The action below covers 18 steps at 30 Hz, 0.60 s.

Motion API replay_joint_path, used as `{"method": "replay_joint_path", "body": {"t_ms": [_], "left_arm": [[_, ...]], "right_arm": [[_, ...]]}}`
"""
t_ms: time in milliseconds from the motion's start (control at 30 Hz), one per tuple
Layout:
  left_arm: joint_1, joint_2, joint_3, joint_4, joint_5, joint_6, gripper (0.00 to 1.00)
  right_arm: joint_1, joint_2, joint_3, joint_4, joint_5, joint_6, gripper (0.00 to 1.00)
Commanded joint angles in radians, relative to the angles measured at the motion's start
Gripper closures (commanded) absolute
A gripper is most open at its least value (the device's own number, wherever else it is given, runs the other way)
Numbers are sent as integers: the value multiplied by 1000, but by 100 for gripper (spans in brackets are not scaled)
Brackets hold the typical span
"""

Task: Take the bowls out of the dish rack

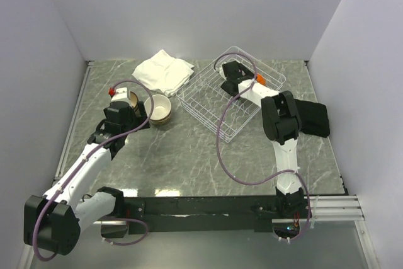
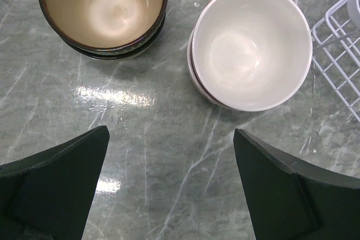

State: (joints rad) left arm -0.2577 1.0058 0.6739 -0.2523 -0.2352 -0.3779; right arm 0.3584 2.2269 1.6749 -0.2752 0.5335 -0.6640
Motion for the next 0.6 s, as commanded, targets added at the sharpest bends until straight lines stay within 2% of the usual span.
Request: {"method": "replay_joint_path", "body": {"t_ms": [0, 167, 267, 367, 500, 567], "left_arm": [[-6, 8, 15, 19, -15, 14, 1], [-8, 11, 15, 18, -18, 14, 1], [-8, 8, 16, 18, -21, 14, 1], [-8, 7, 15, 18, -21, 16, 1], [-8, 4, 16, 18, -19, 14, 1], [-8, 1, 15, 19, -19, 16, 1]], "right_arm": [[16, 33, -38, 79, 71, -23, 0], [22, 36, -52, 122, 126, -31, 2], [24, 31, -57, 140, 140, -37, 6], [24, 24, -57, 142, 137, -37, 13], [27, 8, -57, 143, 137, -40, 28], [28, -3, -55, 145, 135, -40, 32]]}}
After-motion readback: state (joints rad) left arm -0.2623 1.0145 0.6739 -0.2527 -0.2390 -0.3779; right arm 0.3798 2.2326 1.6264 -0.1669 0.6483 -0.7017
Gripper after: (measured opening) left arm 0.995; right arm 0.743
